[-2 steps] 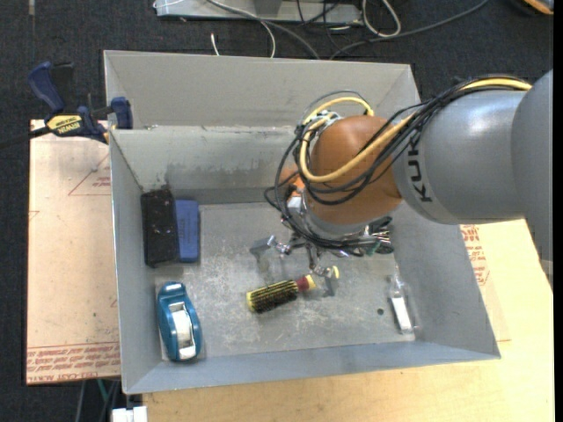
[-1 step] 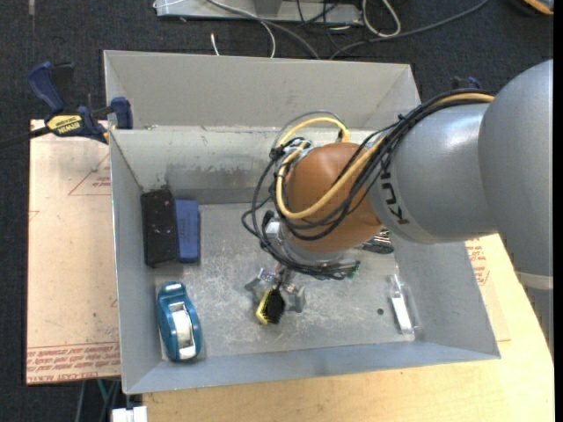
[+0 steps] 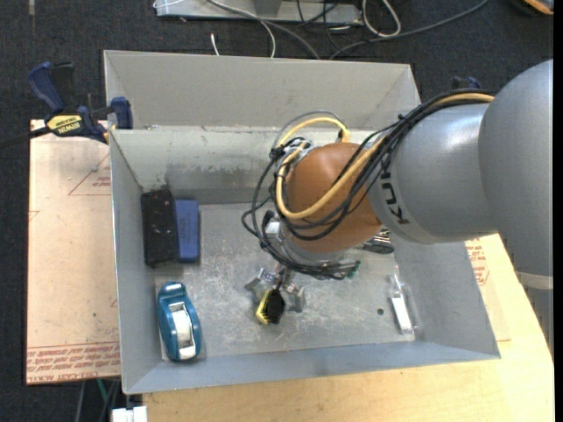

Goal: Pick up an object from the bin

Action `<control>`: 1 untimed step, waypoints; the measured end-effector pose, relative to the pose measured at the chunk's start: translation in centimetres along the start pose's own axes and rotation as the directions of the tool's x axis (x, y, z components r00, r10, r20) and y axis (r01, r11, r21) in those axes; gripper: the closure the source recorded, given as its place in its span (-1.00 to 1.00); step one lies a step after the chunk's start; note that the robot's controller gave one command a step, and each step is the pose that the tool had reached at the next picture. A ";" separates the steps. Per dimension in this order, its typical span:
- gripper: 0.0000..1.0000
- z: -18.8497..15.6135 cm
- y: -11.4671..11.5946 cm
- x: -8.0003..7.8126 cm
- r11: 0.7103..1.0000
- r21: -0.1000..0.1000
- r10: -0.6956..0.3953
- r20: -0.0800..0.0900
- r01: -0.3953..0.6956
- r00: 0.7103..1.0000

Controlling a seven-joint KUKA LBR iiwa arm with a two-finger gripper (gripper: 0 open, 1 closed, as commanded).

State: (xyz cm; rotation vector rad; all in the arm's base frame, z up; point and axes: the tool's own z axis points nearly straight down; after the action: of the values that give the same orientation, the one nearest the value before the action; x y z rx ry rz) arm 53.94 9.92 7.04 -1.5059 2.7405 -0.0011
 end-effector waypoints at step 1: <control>1.00 -1.9 0.1 0.0 1.000 -0.002 0.002 -0.001 -0.002 1.000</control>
Offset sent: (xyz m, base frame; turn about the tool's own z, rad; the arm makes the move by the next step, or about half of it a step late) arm -0.0013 0.0000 0.0115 0.0012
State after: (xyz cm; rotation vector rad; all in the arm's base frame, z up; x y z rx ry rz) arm 53.85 9.94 8.90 -1.5046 2.7435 0.0014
